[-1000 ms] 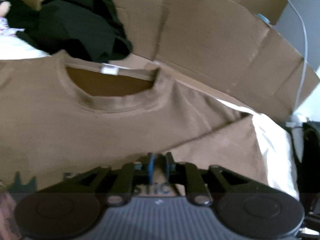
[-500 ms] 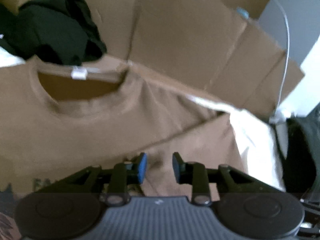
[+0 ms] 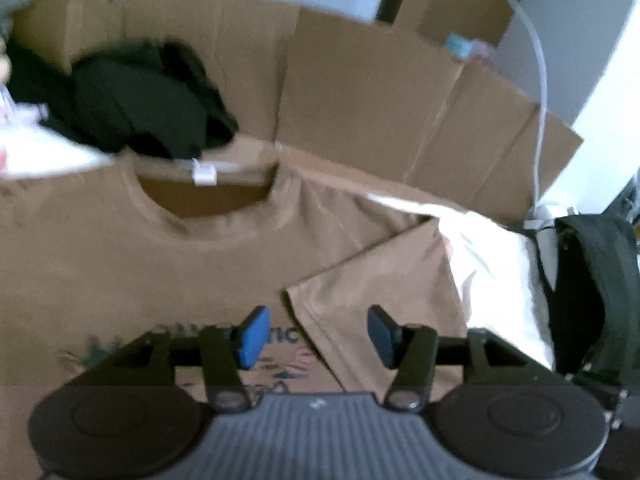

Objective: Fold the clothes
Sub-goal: 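Open the left gripper and lift it off the folded sleeve, then move the left gripper to the opposite shirt side and pinch its edge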

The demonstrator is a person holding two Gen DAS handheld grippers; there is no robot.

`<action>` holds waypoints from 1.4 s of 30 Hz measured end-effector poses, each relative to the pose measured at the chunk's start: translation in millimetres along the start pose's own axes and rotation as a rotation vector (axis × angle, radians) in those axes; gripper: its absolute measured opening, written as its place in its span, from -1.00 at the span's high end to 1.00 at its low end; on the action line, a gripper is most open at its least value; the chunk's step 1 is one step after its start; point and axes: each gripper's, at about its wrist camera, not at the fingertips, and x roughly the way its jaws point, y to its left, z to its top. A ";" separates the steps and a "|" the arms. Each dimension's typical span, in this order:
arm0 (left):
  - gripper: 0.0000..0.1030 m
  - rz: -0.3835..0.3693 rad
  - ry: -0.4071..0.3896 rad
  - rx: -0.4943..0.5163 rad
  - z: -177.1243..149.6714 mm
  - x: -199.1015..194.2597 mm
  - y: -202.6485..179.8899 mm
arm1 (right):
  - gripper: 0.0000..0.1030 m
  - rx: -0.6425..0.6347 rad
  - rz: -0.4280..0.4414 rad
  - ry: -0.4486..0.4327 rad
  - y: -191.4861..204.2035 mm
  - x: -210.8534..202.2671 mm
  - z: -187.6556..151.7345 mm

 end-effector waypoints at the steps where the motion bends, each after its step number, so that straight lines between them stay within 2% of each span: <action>1: -0.41 0.005 -0.007 0.007 2.5 -8.3 -0.5 | 0.03 0.001 0.005 -0.003 1.4 -6.0 2.4; 2: -0.47 0.004 -0.016 0.000 5.6 -19.8 0.6 | -0.03 0.001 0.011 -0.006 2.9 -12.1 4.7; 5: -0.47 -0.017 -0.052 -0.018 15.1 -36.1 8.4 | -0.10 -0.006 0.024 -0.019 9.4 -30.8 10.7; 8: -0.37 0.011 -0.074 -0.058 19.5 -46.0 23.4 | -0.10 -0.029 0.030 -0.040 20.1 -50.3 14.5; 11: -0.37 0.007 -0.093 -0.117 20.5 -61.7 41.5 | -0.10 -0.061 0.019 -0.044 34.0 -57.6 13.0; 16: -0.37 0.061 -0.108 -0.103 19.5 -83.6 70.8 | -0.10 -0.113 0.018 -0.081 61.2 -62.9 20.9; 21: -0.37 0.182 -0.123 -0.095 20.5 -86.6 117.9 | -0.10 -0.082 0.052 -0.068 77.7 -51.6 35.5; 26: -0.33 0.257 -0.128 -0.274 8.3 -84.3 198.3 | -0.10 -0.108 0.039 -0.055 107.2 -20.6 49.3; 31: -0.33 0.328 -0.117 -0.395 -14.4 -91.0 266.5 | -0.10 -0.133 0.071 -0.039 148.1 10.4 60.5; 37: -0.31 0.395 -0.093 -0.500 -48.1 -100.8 319.3 | -0.10 -0.154 0.118 -0.030 193.1 37.5 68.4; 42: 0.01 0.397 -0.065 -0.604 -72.8 -102.8 350.7 | -0.10 -0.170 0.142 -0.019 223.1 57.8 69.0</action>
